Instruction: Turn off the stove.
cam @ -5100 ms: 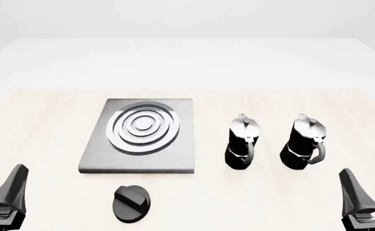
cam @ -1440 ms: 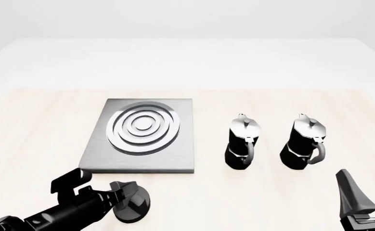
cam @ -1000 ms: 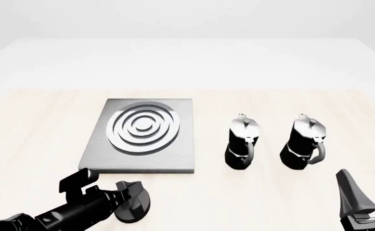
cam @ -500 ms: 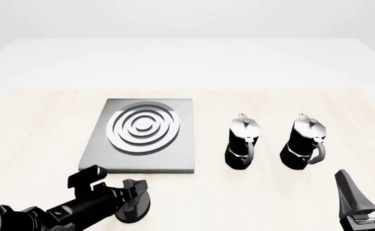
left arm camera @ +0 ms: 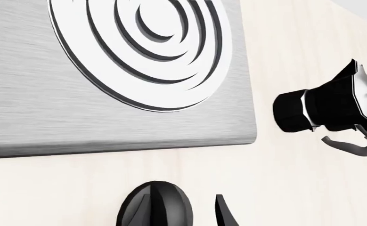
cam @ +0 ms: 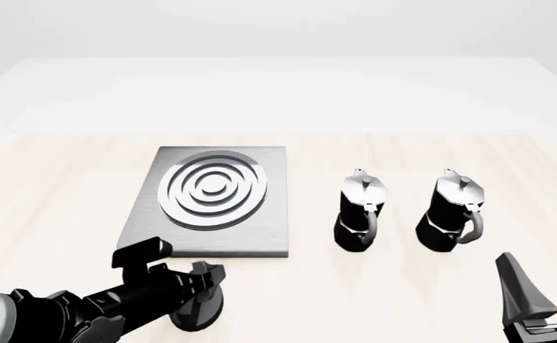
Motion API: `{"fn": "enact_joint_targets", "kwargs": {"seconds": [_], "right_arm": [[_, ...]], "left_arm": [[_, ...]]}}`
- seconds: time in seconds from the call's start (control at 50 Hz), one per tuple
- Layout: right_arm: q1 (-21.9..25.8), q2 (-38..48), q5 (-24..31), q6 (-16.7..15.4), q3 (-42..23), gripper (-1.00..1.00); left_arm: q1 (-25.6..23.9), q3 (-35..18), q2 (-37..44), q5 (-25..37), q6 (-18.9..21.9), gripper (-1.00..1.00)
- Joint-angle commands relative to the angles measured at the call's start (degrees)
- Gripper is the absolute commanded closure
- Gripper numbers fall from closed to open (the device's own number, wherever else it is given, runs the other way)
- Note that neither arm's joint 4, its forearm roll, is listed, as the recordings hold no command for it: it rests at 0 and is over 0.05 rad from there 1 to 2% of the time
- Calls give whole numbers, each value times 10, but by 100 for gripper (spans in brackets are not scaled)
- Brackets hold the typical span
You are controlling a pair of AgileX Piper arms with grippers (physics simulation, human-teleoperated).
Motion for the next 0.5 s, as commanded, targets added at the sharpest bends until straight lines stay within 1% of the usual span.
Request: {"fn": "enact_joint_targets", "kwargs": {"seconds": [0.02, 0.1, 0.14, 0.18, 0.26, 0.36, 0.5], "right_arm": [[2, 0, 0, -2, 0, -100], [3, 0, 0, -3, 0, -100], [4, 0, 0, -3, 0, -100], [6, 0, 0, -4, 0, -100], [9, -1, 0, -5, 0, -100], [11, -1, 0, -7, 0, -100], [6, -1, -2, -10, 0, -100]], "left_arm": [[-6, -52, -24, 23, 4, -100], [6, -68, -43, 48, 20, -100], [13, -73, -45, 51, 27, -100], [33, -91, -63, 78, 50, -100], [50, -107, -93, 115, 65, -100], [64, -108, -124, 145, 74, -100], [86, -95, -176, 184, 85, -100]]}}
